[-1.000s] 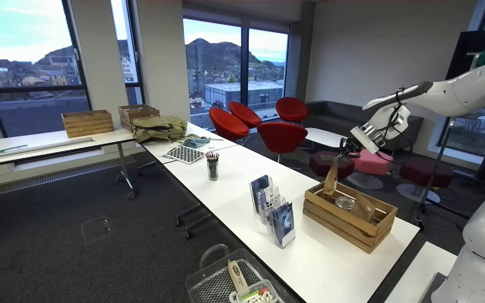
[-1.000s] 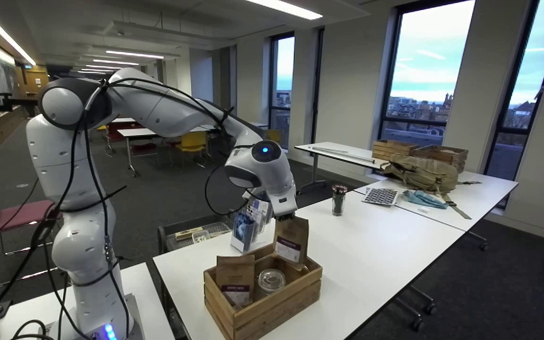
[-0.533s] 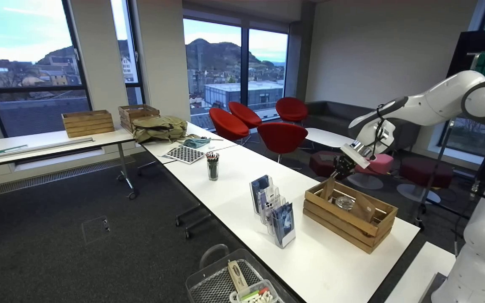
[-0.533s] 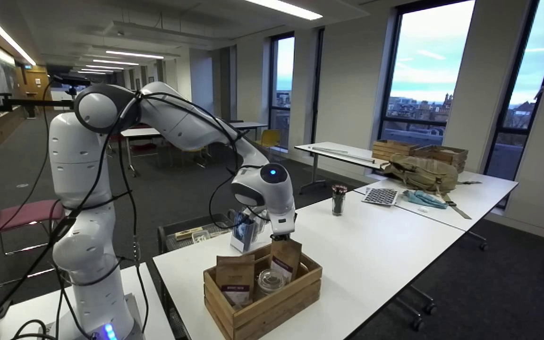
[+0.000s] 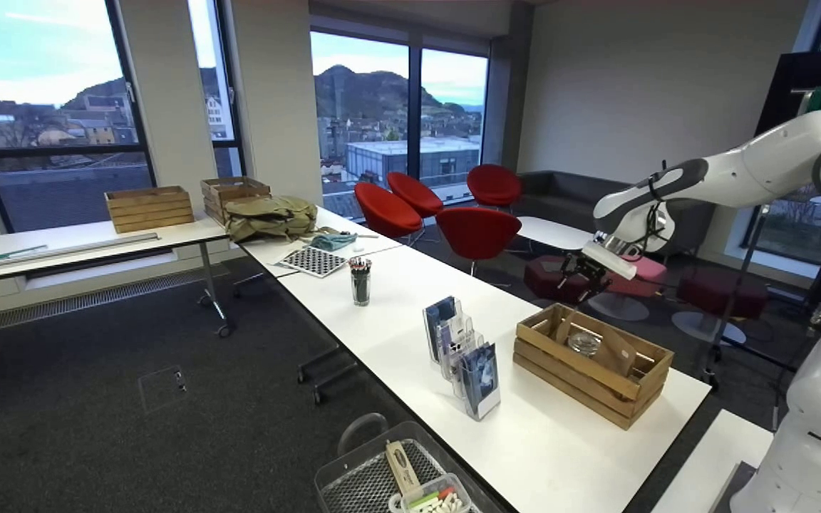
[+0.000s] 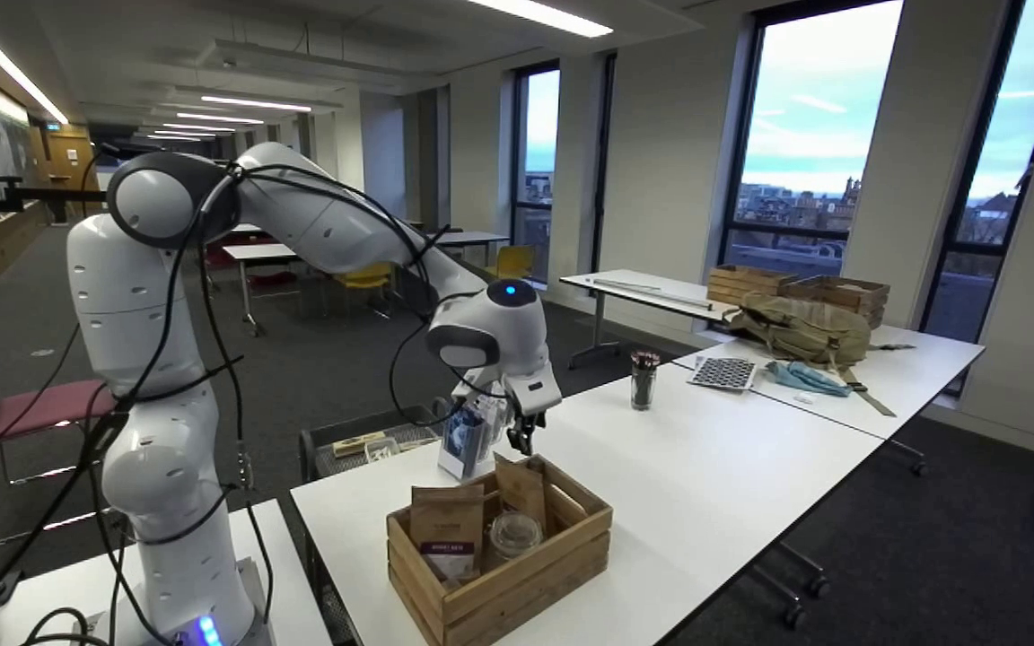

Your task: Put the brown bags into the wooden box

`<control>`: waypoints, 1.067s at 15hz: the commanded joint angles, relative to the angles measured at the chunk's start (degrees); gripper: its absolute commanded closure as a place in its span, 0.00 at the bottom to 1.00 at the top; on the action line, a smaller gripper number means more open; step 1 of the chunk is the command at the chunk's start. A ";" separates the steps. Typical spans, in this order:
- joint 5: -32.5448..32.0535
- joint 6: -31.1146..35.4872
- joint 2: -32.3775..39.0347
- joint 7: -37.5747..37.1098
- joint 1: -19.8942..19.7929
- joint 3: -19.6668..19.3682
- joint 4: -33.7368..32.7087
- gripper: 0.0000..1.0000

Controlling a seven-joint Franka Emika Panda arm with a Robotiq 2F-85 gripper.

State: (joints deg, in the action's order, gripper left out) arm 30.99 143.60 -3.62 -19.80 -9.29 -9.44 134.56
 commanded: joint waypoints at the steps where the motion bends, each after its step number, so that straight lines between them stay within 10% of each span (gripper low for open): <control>1: -11.85 -8.14 -12.54 -0.56 -0.08 1.18 5.73 0.01; 8: -17.67 -26.96 -17.78 7.37 2.93 4.91 5.82 0.00; 16: -18.09 -27.69 -14.13 12.32 4.16 5.43 7.00 0.00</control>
State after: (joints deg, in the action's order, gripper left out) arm 12.95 115.99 -17.75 -7.44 -5.27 -3.86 141.62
